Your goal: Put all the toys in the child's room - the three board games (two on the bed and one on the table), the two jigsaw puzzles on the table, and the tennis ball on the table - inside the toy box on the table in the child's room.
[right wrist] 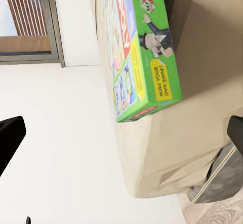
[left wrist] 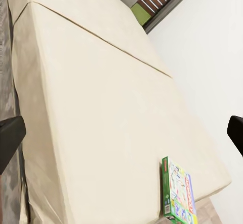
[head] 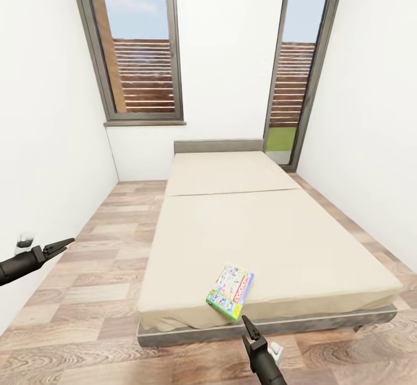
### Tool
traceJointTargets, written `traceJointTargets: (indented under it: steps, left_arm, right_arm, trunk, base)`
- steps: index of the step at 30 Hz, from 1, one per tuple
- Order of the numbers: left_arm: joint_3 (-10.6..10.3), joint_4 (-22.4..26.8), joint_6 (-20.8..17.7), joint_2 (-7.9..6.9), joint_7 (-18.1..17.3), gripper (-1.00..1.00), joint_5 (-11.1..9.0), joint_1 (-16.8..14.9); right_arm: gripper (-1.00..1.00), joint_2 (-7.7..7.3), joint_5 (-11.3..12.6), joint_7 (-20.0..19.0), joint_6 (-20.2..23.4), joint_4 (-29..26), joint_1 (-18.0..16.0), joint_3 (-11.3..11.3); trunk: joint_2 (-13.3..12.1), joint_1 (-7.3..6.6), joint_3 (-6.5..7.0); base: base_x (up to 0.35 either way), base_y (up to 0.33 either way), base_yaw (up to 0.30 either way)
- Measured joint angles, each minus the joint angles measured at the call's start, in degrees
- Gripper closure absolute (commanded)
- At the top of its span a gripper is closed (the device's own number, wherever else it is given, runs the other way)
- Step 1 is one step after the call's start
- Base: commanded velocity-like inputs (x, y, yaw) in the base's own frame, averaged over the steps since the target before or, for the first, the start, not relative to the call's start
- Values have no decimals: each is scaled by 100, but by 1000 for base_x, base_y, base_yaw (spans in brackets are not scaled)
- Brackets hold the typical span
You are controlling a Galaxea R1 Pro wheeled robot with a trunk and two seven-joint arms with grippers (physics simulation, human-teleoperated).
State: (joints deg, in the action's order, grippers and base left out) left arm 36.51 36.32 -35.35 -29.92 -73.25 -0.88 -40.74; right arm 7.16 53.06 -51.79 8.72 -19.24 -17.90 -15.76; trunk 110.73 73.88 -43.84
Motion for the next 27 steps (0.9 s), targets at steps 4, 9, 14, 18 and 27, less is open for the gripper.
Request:
traceJointTargets:
  steps: [4, 9, 14, 18, 27]
  left_arm:
    - [-1, -1, 6, 3, 0, -100, 0, 0]
    - [-2, -1, 4, 4, 2, -100, 0, 1]
    - [-1, -1, 7, 5, 0, -100, 0, 0]
    - [4, -1, 5, -8, -5, -100, 0, 0]
    - [10, 0, 8, -17, -7, -100, -4, 1]
  right_arm:
    - [-100, -4, 0, 0, 0, 1, 0, 0]
    - [-100, -2, 0, 0, 0, 3, 0, 0]
    - [-100, -2, 0, 0, 0, 2, 0, 0]
    - [-100, -3, 0, 0, 0, 2, 0, 0]
    - [-100, -5, -4, 0, 0, 3, 0, 0]
  trunk:
    - [0, 1, 0]
    - [0, 1, 0]
    - [0, 1, 0]
    - [0, 1, 0]
    - [0, 1, 0]
  base:
    - [48, 30, 0]
    - [28, 7, 0]
    - [18, 1, 0]
    - [4, 0, 0]
    - [0, 0, 0]
